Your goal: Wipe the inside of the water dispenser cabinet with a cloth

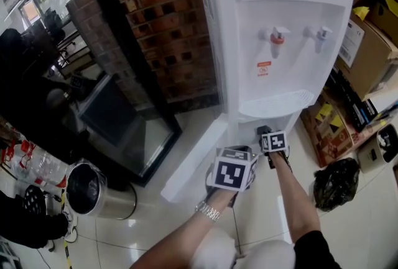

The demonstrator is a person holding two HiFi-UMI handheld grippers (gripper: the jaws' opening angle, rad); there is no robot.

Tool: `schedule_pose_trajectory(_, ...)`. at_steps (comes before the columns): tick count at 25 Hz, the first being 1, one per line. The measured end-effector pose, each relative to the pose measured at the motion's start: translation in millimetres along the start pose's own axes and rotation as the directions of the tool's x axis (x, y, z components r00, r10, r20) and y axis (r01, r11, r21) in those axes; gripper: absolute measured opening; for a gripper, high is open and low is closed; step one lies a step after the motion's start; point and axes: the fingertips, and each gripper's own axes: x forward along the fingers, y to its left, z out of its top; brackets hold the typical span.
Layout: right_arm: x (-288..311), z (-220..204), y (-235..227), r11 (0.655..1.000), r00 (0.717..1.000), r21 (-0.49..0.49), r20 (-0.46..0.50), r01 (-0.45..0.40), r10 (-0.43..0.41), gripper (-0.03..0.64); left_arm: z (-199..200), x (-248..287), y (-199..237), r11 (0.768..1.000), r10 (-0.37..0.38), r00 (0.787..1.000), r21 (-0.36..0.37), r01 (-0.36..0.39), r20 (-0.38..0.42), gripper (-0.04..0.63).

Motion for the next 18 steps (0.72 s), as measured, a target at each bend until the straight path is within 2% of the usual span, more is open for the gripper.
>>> schedule_pose_trajectory(2,6.6,-10.8,31.2,0.994,0.997,-0.086,-0.038,-0.068,0.064,0.014,-1.3,1.0,-1.5,1.0,-0.002,1.0,0.003,0.002,-0.005,0.005)
schedule_pose_trajectory(4,4.9,-5.6,62.9,0.979,0.99,-0.152,-0.024,-0.139,0.137,0.014,-1.5,1.3,-1.5,1.0,-0.001,1.0,0.005,0.001,-0.005,0.005)
schedule_pose_trajectory(7,-2.9,0.3,88.2,0.963,0.974,-0.147,-0.021,-0.224,0.224,0.014,-4.4,1.2,0.8,1.0,0.007,1.0,-0.003,-0.007,-0.011,0.005)
schedule_pose_trajectory(9,-6.2,9.1,79.9,0.966,0.973,-0.123,0.012,-0.229,0.232,0.014,-3.3,1.2,0.0,1.0,0.006,1.0,-0.006,-0.006,-0.005,0.005)
schedule_pose_trajectory(11,-10.2,25.5,53.7,0.98,0.978,-0.073,0.082,-0.186,0.191,0.014,-1.5,0.2,0.0,1.0,0.005,1.0,-0.004,-0.005,-0.001,0.005)
schedule_pose_trajectory(13,-13.5,37.2,17.1,0.994,0.984,0.006,0.14,-0.109,0.107,0.014,0.5,-1.1,-0.9,1.0,0.002,1.0,0.002,-0.002,0.001,0.005)
schedule_pose_trajectory(16,-9.3,32.1,-26.1,0.997,0.988,0.077,0.15,0.02,-0.031,0.014,-1.7,-0.8,-2.3,1.0,0.001,1.0,0.01,-0.001,-0.005,0.005)
schedule_pose_trajectory(18,-2.2,24.8,-28.2,0.995,0.988,0.086,0.145,0.04,-0.052,0.014,-4.1,-0.7,-3.8,1.0,0.002,1.0,0.016,-0.001,-0.013,0.003)
